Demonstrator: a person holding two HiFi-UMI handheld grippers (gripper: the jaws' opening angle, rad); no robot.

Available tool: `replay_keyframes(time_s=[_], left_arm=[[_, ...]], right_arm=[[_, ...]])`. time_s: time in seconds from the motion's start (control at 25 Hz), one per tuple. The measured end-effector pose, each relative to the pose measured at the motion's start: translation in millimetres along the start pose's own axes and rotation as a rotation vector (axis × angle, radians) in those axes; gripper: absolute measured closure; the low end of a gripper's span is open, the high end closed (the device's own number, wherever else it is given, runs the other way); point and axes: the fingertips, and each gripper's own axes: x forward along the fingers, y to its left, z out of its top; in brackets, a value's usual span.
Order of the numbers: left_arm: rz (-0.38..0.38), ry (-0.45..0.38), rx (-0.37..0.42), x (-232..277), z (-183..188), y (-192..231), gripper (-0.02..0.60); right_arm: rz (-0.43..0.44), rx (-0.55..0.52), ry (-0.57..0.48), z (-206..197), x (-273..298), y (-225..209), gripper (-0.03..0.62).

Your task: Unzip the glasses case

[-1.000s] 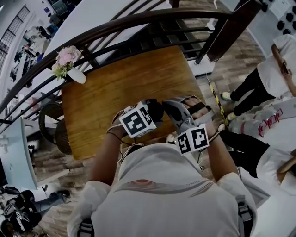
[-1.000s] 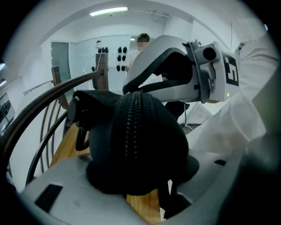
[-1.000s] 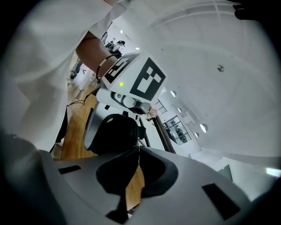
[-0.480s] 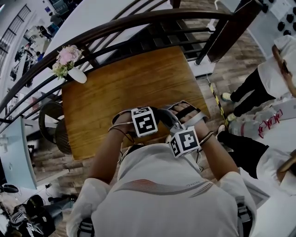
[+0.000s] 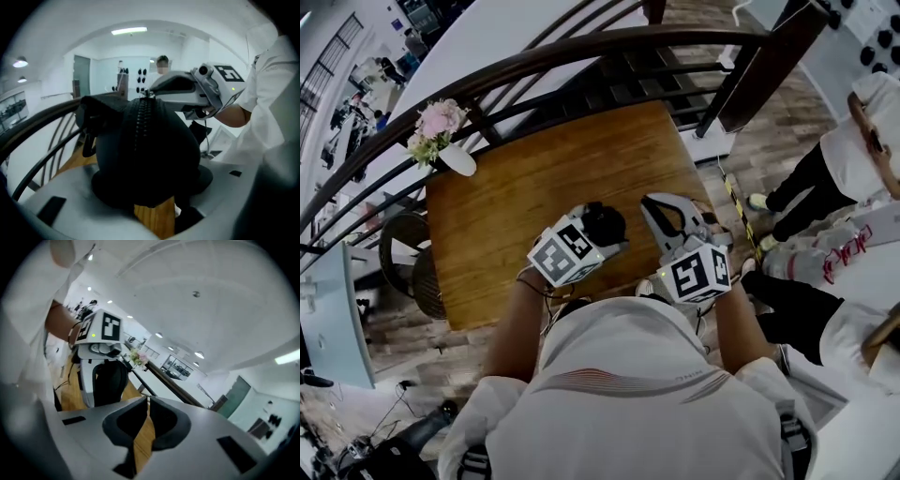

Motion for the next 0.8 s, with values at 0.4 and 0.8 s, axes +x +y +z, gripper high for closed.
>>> replay_keyframes(time_s=[0.4,0.8], left_arm=[[0.493,-0.531,-0.125,-103.0,69.5,85.9,0.322],[0.625,-0.609,-0.217,-127.5,60.8,94.1,0.322]], right_arm=[[-0.311,0.575,-0.111,-48.0,-41.1,-101.0,0.543],[-0.367,0.7,-0.131,-63.8,-54.1,-105.5,0.543]])
